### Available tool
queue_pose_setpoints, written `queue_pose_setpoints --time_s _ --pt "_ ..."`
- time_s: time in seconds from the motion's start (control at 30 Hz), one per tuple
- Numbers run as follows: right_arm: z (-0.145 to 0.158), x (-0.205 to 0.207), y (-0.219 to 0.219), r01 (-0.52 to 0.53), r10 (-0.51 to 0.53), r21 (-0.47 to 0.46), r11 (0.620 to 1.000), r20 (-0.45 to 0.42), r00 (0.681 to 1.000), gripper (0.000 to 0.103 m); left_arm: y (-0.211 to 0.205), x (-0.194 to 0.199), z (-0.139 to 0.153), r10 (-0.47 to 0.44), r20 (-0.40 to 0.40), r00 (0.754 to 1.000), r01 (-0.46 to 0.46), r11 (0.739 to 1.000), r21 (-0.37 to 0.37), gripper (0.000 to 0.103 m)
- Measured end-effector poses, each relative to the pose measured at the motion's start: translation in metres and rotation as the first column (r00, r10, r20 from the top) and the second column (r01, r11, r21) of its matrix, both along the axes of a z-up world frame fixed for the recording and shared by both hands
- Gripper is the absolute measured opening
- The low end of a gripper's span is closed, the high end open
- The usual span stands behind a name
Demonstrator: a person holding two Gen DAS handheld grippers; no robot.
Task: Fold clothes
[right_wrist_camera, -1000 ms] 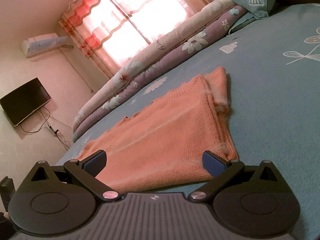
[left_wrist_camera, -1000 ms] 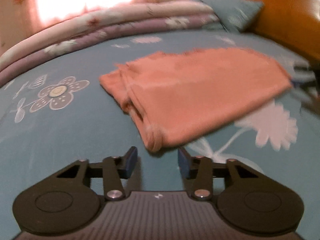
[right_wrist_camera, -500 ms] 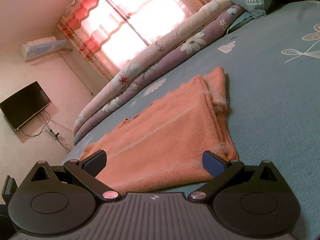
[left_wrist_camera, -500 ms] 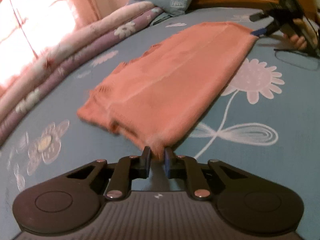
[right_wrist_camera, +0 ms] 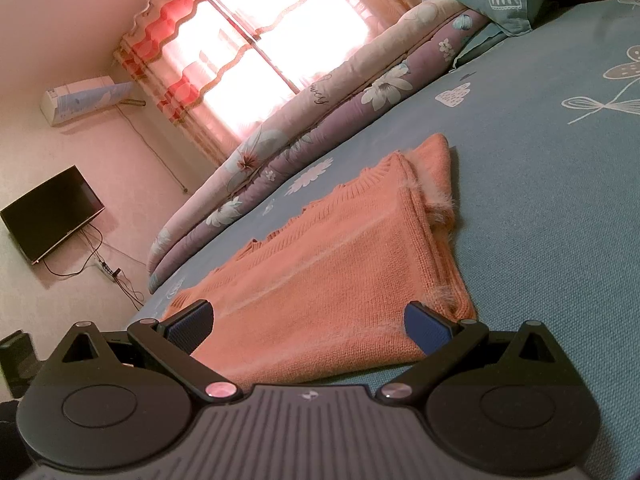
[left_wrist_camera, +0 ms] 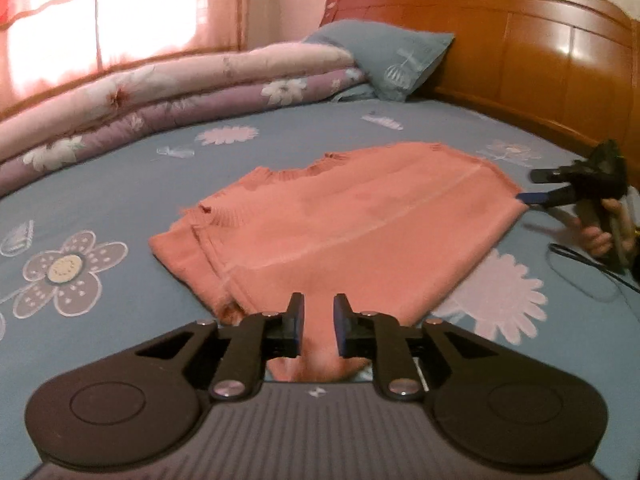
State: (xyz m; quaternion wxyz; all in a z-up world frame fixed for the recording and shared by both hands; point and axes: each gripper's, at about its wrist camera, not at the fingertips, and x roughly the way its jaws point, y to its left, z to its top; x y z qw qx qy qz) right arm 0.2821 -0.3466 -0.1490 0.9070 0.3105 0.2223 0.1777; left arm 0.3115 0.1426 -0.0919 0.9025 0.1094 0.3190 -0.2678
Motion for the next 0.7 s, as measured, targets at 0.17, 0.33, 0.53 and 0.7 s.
queue_pose_setpoints --time_s 0.17,0.33,0.53,0.7 --pt "0.0 0.002 -0.002 0.0 0.0 -0.017 1.0 -0.014 1.0 0.103 0.021 0.016 -0.019 0.199 -0.123 0.972 -0.204 0.979 -0.024 0.034" --pt "0.052 0.011 0.047 -0.018 -0.013 -0.267 0.964 -0.111 0.994 0.103 0.025 -0.014 0.013 0.261 -0.032 0.965 -0.263 0.951 -0.161 0.042" --pt "0.125 0.048 0.163 -0.204 0.217 -0.541 0.816 -0.04 0.975 0.081 0.01 -0.007 0.012 0.339 -0.072 0.938 -0.346 0.9 -0.267 0.06" --pt "0.129 0.101 0.266 -0.345 0.406 -0.693 0.633 -0.082 0.91 0.035 0.002 -0.002 -0.003 0.434 -0.141 0.89 -0.456 0.853 -0.251 0.083"
